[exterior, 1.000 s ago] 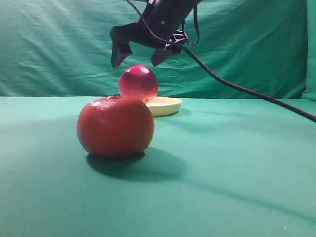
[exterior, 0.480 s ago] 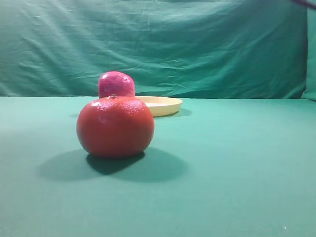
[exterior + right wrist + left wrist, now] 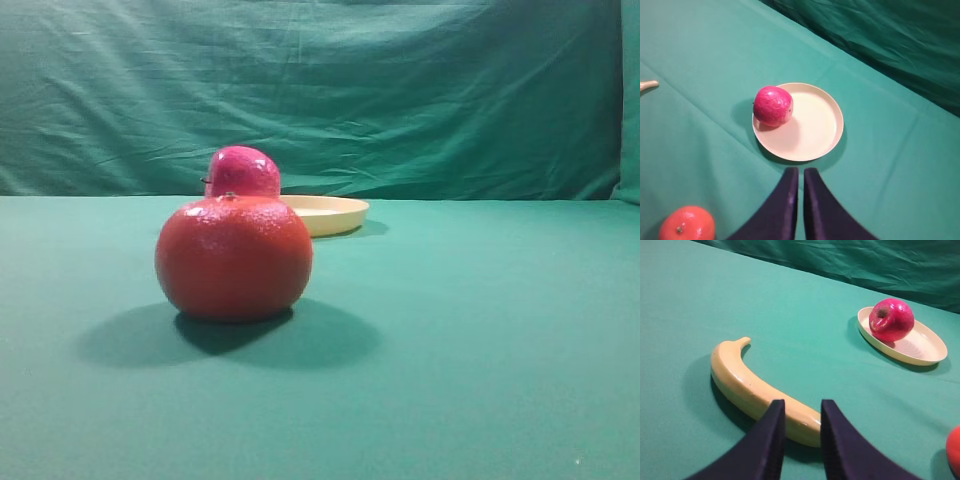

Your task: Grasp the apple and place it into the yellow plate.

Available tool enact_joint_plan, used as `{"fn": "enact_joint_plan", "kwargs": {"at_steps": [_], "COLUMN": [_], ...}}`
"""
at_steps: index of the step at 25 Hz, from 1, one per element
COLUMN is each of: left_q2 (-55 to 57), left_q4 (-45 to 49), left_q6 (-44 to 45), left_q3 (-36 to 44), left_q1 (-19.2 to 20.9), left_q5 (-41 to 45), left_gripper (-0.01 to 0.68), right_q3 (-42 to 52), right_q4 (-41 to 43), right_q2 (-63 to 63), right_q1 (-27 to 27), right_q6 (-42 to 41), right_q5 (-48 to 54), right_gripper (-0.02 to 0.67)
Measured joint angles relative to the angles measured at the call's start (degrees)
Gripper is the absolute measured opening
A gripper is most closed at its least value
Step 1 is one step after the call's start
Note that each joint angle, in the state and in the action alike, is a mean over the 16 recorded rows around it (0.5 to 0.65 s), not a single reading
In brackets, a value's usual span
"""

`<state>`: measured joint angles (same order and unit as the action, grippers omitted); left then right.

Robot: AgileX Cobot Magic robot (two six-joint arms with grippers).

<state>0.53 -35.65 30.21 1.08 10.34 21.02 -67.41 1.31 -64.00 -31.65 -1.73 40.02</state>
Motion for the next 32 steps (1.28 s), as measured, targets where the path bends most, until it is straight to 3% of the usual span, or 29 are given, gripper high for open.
{"fn": "enact_joint_plan", "kwargs": {"at_steps": [6,12,24,32], "left_q2": [0.0,0.0,0.0,0.0], "left_q4": [0.0,0.0,0.0,0.0], "left_q6": [0.0,0.0,0.0,0.0], "left_q3": [0.0,0.0,0.0,0.0], "left_q1": [0.0,0.0,0.0,0.0], "left_q5": [0.0,0.0,0.0,0.0], "left_gripper": [0.157,0.157,0.157,0.157], "right_q3": [17.4,27.9,34.0,39.3], "right_q4": [0.0,-0.1,1.7,3.7], "right_q2": [15.5,28.4,40.1,45.4], "right_q1": [0.0,0.0,0.6,7.3], "right_q6": [2.1,3.3,4.7,4.8], "right_q5": [-7.5,-8.6,-3.9,-5.8], "right_gripper": [0.000,0.000,0.000,0.000]}}
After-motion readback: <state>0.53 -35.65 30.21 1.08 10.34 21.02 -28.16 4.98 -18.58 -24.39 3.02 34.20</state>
